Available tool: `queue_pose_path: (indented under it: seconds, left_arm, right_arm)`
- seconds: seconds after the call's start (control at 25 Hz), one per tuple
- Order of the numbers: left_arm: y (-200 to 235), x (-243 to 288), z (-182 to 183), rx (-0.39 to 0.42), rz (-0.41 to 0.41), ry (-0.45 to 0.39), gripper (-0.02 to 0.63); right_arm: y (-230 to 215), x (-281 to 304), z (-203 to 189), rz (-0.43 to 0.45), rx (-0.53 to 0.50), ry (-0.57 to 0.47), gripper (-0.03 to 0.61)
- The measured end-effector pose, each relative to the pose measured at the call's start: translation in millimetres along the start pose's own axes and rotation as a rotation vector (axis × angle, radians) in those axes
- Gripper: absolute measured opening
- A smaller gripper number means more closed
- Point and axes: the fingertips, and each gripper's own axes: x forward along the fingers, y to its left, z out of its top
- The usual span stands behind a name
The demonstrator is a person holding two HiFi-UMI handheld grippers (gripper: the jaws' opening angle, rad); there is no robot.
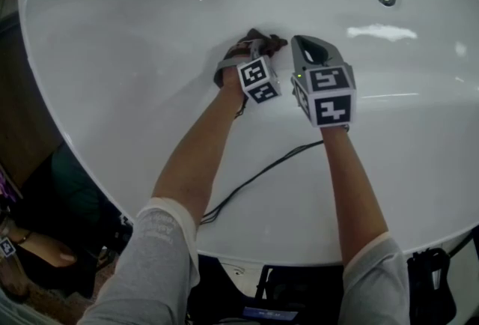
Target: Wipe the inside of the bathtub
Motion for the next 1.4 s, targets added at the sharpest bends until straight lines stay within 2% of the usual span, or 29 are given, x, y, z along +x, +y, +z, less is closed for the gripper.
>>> queue_pose_path:
  seconds: [0.2,0.36,0.44,0.52,0.64,0.92,1.04,1.2,1.4]
  left_arm:
    - [64.6,7.8,-16.0,-0.051,0.066,0.048,0.081]
    - [139.6,7.9,-43.3,-0.008,0.139,0.164,0.081]
    - [159.8,6.5,-52.7,0.004,0.136,0.202,0.081]
    - [161.5,4.7,-55.1,-0.015,0.121,0.201,0.080]
    - [141.5,0.7,-63.9,-0.048,0.098,0.201,0.077]
    - [25.7,-14.5,-87.5,-0.015,-0.043,0.245,0.077]
    - [-6.6,-15.9,-87.5,0.008,-0.076,0.253,0.077]
    - [10.2,-13.0,-92.2,0.074,-0.061,0.300,0.081]
    - [92.1,-9.7,-118.6,0.107,0.047,0.406,0.081]
  right_arm:
    - [-1.1,3.1,-4.2,-0.001,-0.002,0.002,0.008]
    - [2.7,5.8,-10.1,0.012,-0.004,0.006,0.009]
    - [4.0,7.0,-12.5,0.013,-0.006,0.010,0.009]
    - [6.6,8.1,-13.9,0.018,-0.004,0.013,0.009]
    - [11.8,8.9,-12.7,0.028,-0.002,0.012,0.008]
    - [14.2,6.9,-4.1,0.032,0.002,0.002,0.009]
    - [17.2,7.4,-5.4,0.038,0.000,0.007,0.008]
    - [18.6,9.6,-7.0,0.042,-0.005,0.007,0.008]
    - [20.6,10.2,-14.0,0.033,-0.003,0.007,0.008]
